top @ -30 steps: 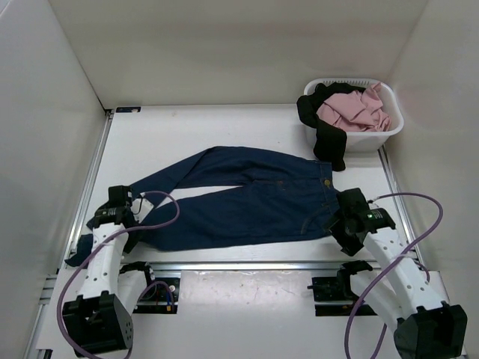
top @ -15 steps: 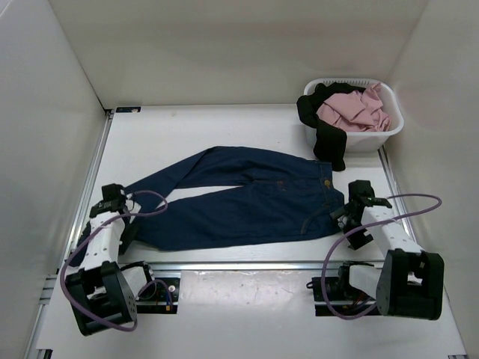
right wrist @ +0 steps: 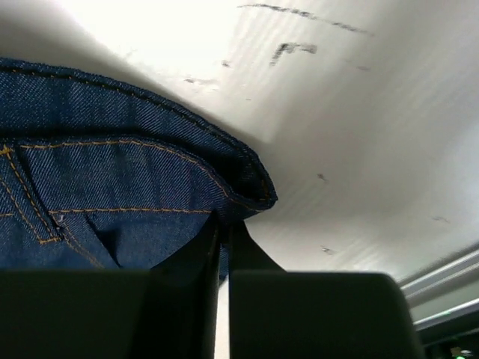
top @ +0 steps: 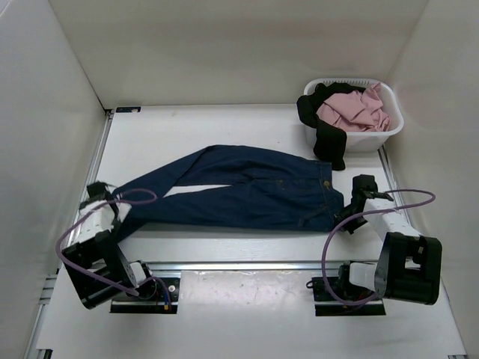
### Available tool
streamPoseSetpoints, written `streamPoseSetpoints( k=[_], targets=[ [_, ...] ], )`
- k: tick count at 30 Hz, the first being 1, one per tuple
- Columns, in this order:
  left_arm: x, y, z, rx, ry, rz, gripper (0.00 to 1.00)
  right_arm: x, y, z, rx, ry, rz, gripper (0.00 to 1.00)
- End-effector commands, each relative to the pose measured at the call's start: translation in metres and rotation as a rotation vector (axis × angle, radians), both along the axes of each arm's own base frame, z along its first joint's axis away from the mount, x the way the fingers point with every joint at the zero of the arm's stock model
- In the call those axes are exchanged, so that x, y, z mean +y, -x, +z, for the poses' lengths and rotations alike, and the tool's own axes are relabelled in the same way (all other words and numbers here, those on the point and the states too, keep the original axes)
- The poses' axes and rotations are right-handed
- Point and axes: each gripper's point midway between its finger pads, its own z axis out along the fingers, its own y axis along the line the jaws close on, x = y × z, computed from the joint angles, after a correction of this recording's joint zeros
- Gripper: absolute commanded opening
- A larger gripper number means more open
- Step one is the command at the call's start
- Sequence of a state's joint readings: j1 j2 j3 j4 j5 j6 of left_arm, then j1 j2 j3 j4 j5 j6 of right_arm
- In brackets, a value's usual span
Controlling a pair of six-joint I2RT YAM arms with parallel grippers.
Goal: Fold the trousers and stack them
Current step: Flatten the trousers out
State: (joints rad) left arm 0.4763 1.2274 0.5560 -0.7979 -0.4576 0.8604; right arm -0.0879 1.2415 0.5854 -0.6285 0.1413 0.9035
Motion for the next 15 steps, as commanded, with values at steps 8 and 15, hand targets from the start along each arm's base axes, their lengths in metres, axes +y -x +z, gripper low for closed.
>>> streamPoseSetpoints(
  k=[8,15],
  targets=[
    [0.037,-0.164,0.161,-0.568,-0.143,-0.174,0.14,-0.050,-0.049,0.090,-0.240,0.029,-0.076,0.00],
    [0.026,-0.188,0.171,-0.521,-0.197,-0.258,0.14,-0.061,-0.060,0.148,-0.260,0.043,-0.040,0.00]
  ],
)
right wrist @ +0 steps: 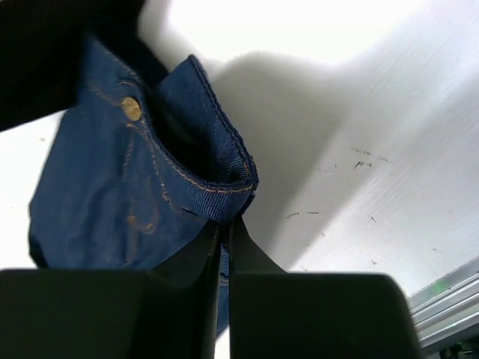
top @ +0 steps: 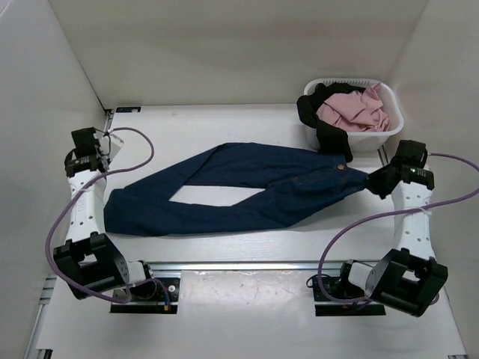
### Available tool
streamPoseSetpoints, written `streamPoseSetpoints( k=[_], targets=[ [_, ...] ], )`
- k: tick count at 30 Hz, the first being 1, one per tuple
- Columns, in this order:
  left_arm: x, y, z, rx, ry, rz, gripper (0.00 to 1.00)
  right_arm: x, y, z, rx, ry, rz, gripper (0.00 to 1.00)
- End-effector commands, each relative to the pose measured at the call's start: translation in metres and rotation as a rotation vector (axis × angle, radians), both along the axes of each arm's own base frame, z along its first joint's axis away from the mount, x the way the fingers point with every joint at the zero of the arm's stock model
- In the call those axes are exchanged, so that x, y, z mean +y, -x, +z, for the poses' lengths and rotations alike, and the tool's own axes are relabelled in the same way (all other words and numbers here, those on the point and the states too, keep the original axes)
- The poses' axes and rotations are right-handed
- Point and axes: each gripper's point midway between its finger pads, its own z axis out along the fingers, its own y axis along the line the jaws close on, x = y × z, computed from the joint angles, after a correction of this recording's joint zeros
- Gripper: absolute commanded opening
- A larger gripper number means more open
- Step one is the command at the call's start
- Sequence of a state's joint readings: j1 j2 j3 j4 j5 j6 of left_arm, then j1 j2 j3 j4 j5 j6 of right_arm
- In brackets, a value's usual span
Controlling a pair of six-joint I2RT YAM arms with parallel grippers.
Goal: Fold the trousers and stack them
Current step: Flatten the trousers out
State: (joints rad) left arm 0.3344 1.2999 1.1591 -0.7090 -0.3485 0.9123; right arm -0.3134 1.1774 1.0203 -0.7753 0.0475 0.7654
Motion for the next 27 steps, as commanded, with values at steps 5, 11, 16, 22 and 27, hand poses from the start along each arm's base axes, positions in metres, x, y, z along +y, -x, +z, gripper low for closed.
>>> streamPoseSetpoints(
  k=[5,11,16,22,27],
  targets=[
    [-0.020,0.054,-0.040,0.156,-0.021,-0.056,0.16,0.006,0.057,-0.019,0.119,-0.028,-0.040,0.00],
    [-0.047,0.056,-0.104,0.185,0.255,0.015,0.42,0.018,0.083,-0.071,0.191,-0.083,-0.063,0.00],
    [-0.052,-0.024,-0.094,0.045,0.495,0.108,0.49,0.008,0.089,-0.076,0.220,-0.027,-0.054,0.00],
    [-0.042,-0.087,-0.110,0.004,0.644,0.207,0.57,-0.011,0.095,-0.074,0.256,0.070,-0.063,0.00],
    [-0.055,-0.091,-0.145,0.116,0.750,0.233,0.62,-0.010,0.092,-0.081,0.285,0.047,-0.055,0.00]
  ],
)
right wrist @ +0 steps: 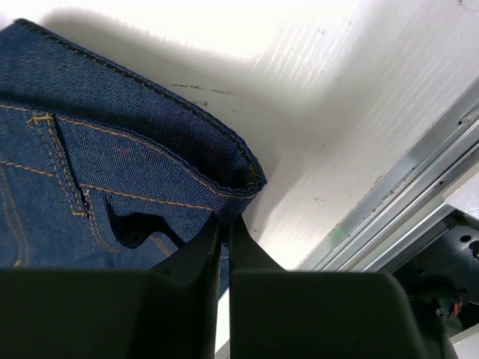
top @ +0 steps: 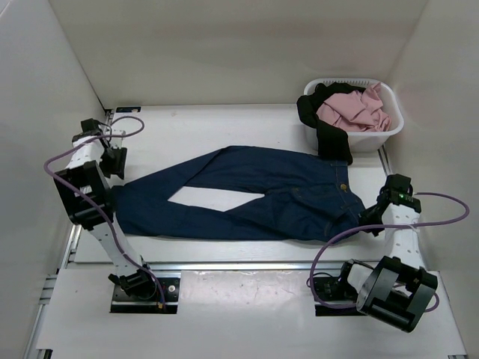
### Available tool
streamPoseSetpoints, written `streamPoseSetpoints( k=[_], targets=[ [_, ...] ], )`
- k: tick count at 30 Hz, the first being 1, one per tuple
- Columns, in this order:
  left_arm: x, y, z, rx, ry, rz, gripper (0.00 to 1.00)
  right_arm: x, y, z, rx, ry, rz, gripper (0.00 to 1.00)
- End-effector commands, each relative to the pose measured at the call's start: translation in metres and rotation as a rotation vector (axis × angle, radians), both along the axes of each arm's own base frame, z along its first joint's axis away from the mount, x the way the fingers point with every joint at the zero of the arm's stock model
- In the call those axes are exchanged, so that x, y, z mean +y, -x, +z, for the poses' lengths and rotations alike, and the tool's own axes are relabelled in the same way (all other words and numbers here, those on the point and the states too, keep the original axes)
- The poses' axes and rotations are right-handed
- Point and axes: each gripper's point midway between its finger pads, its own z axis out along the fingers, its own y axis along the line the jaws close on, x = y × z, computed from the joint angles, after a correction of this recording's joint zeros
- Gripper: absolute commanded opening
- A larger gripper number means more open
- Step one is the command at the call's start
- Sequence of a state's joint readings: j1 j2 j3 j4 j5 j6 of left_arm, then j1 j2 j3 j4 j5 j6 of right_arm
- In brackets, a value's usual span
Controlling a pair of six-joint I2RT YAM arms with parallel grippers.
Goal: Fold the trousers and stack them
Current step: Flatten the trousers out
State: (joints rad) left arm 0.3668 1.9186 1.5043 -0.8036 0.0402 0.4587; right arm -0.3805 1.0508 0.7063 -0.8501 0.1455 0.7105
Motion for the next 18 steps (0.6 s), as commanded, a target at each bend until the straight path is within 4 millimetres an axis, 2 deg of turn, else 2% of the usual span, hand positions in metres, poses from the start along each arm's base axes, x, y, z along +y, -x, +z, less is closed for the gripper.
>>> streamPoseSetpoints(
  k=[1,4,9,10,11,12,13,15,18],
  targets=[
    [-0.018,0.009,-0.018,0.069,0.123,0.042,0.62,-0.009,-0.006,0.004,0.000,0.030,0.009,0.00],
    [-0.016,0.020,-0.037,0.132,0.140,0.069,0.63,-0.009,-0.006,0.004,0.000,0.030,0.009,0.00],
    [-0.016,0.041,-0.048,0.191,0.166,0.102,0.60,-0.010,-0.005,0.006,0.004,0.039,0.006,0.00],
    [-0.014,0.041,-0.048,0.187,0.173,0.100,0.55,-0.010,-0.005,0.006,0.004,0.039,0.006,0.00],
    [-0.015,0.045,-0.053,0.204,0.179,0.101,0.44,-0.011,-0.008,0.009,-0.005,0.043,0.006,0.00],
    [-0.012,0.046,-0.053,0.204,0.181,0.110,0.19,-0.011,-0.008,0.009,-0.005,0.043,0.006,0.00],
    [-0.012,0.046,-0.053,0.204,0.181,0.110,0.14,-0.011,-0.007,0.007,0.004,0.040,0.006,0.00],
    [-0.006,0.046,-0.054,0.197,0.167,0.122,0.14,-0.012,-0.009,0.008,-0.005,0.043,0.006,0.00],
    [0.008,0.036,-0.027,0.114,0.086,0.120,0.14,-0.013,-0.012,0.011,-0.014,0.047,0.005,0.00]
  ],
)
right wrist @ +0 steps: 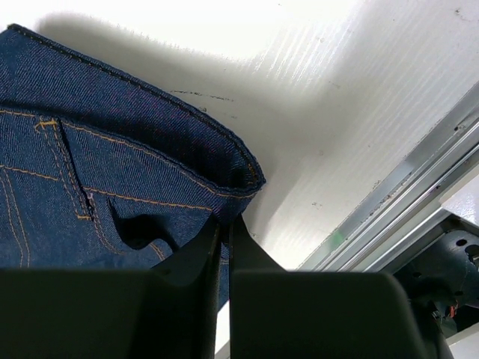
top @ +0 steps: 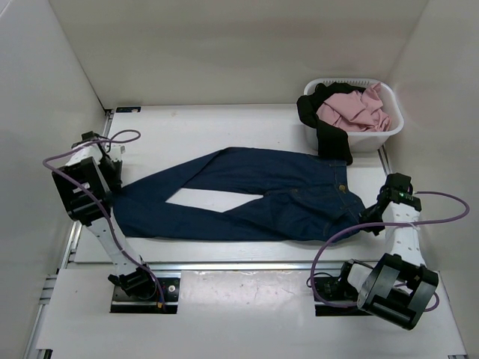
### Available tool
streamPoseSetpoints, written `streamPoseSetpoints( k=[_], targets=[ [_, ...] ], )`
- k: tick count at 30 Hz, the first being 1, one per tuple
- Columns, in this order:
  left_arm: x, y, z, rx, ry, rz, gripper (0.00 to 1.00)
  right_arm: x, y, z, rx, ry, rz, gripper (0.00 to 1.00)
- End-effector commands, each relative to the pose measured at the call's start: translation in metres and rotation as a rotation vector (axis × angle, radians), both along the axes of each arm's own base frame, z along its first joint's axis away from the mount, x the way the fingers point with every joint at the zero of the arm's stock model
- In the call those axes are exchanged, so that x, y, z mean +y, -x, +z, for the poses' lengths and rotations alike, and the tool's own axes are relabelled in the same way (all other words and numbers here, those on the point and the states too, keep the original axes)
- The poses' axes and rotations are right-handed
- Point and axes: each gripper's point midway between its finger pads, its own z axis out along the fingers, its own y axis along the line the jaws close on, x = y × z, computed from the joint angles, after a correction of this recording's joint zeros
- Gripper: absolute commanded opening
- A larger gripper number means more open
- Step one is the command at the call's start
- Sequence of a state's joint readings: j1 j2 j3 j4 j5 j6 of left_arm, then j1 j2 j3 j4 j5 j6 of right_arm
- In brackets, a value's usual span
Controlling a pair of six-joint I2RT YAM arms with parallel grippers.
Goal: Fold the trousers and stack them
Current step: Flatten the trousers out
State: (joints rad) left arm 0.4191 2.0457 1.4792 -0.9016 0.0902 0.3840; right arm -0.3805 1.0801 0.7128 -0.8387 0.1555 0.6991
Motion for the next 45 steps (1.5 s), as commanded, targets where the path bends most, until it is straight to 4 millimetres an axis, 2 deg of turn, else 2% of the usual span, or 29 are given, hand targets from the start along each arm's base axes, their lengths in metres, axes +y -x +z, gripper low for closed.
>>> streamPoseSetpoints(
  k=[1,2,4,5,6,8,9,11,12,13,15,16,19,22,25,27,30,31,32,33,35,36,37,39,41,43,44,45],
  targets=[
    [0.018,-0.009,0.040,-0.115,-0.104,0.012,0.14,-0.009,-0.008,0.013,-0.023,0.036,-0.002,0.00],
    [0.029,-0.010,0.053,-0.147,-0.149,0.009,0.14,-0.009,-0.008,0.013,-0.023,0.036,-0.002,0.00],
    [0.035,-0.009,0.090,-0.249,-0.213,0.016,0.14,-0.008,-0.004,0.017,-0.017,0.034,-0.002,0.00],
    [0.041,-0.004,0.104,-0.278,-0.237,0.017,0.14,-0.010,-0.004,0.023,-0.028,0.051,-0.006,0.00],
    [0.047,0.006,0.134,-0.350,-0.286,0.026,0.14,-0.012,0.003,0.023,-0.008,0.060,-0.020,0.00],
    [0.048,0.020,0.160,-0.416,-0.332,0.013,0.14,-0.015,0.008,0.028,-0.024,0.069,-0.060,0.00],
    [0.043,0.036,0.176,-0.462,-0.368,0.010,0.14,-0.017,0.014,0.029,-0.013,0.076,-0.076,0.00],
    [0.039,0.059,0.179,-0.465,-0.405,0.010,0.14,-0.019,0.017,0.032,-0.018,0.096,-0.109,0.00],
    [0.038,0.075,0.188,-0.473,-0.459,0.008,0.14,-0.020,0.023,0.028,0.003,0.095,-0.140,0.00],
    [0.034,0.096,0.162,-0.407,-0.452,0.014,0.14,-0.020,0.023,0.030,-0.008,0.096,-0.151,0.00],
    [0.030,0.116,0.144,-0.359,-0.459,-0.003,0.14,-0.019,0.025,0.022,0.000,0.081,-0.169,0.00],
    [0.025,0.131,0.126,-0.322,-0.439,0.005,0.14,-0.016,0.019,0.021,-0.027,0.057,-0.159,0.00],
    [0.016,0.135,0.101,-0.298,-0.392,-0.023,0.15,-0.007,0.014,0.012,-0.035,0.004,-0.142,0.00],
    [0.014,0.130,0.092,-0.282,-0.350,-0.023,0.14,0.000,0.015,0.003,-0.034,-0.033,-0.141,0.00],
    [0.017,0.132,0.092,-0.271,-0.364,-0.005,0.14,0.005,0.022,-0.004,-0.031,-0.045,-0.138,0.00],
    [0.014,0.147,0.087,-0.228,-0.359,-0.007,0.14,0.007,0.026,-0.005,-0.029,-0.046,-0.138,0.00],
    [0.010,0.165,0.091,-0.206,-0.377,-0.017,0.14,0.006,0.032,-0.008,-0.012,-0.032,-0.144,0.00],
    [0.006,0.175,0.091,-0.172,-0.375,-0.029,0.16,0.007,0.034,-0.011,-0.004,-0.038,-0.153,0.00],
    [0.004,0.184,0.093,-0.161,-0.389,-0.033,0.23,0.006,0.035,-0.011,-0.001,-0.030,-0.155,0.00],
    [0.000,0.194,0.088,-0.127,-0.383,-0.043,0.39,0.007,0.037,-0.014,0.006,-0.035,-0.164,0.01],
    [0.002,0.219,0.084,-0.049,-0.425,-0.049,0.46,0.004,0.038,-0.014,0.010,-0.020,-0.181,0.11],
    [-0.001,0.232,0.072,0.006,-0.422,-0.061,0.50,0.005,0.040,-0.014,0.021,-0.024,-0.182,0.21],
    [-0.002,0.242,0.067,0.046,-0.424,-0.061,0.52,0.004,0.043,-0.015,0.034,-0.016,-0.185,0.41],
    [-0.007,0.264,0.056,0.139,-0.420,-0.089,0.55,0.002,0.044,-0.012,0.038,-0.005,-0.188,0.56],
    [-0.008,0.266,0.056,0.152,-0.413,-0.103,0.55,-0.005,0.033,0.005,-0.002,0.027,-0.135,0.60],
    [-0.006,0.255,0.069,0.107,-0.412,-0.111,0.55,-0.004,0.009,0.025,-0.091,0.068,-0.020,0.61],
    [-0.006,0.249,0.075,0.086,-0.406,-0.112,0.55,-0.007,-0.007,0.046,-0.152,0.102,0.031,0.61],
    [-0.006,0.237,0.084,0.030,-0.398,-0.130,0.55,-0.006,-0.015,0.057,-0.179,0.132,0.101,0.61]
  ],
)
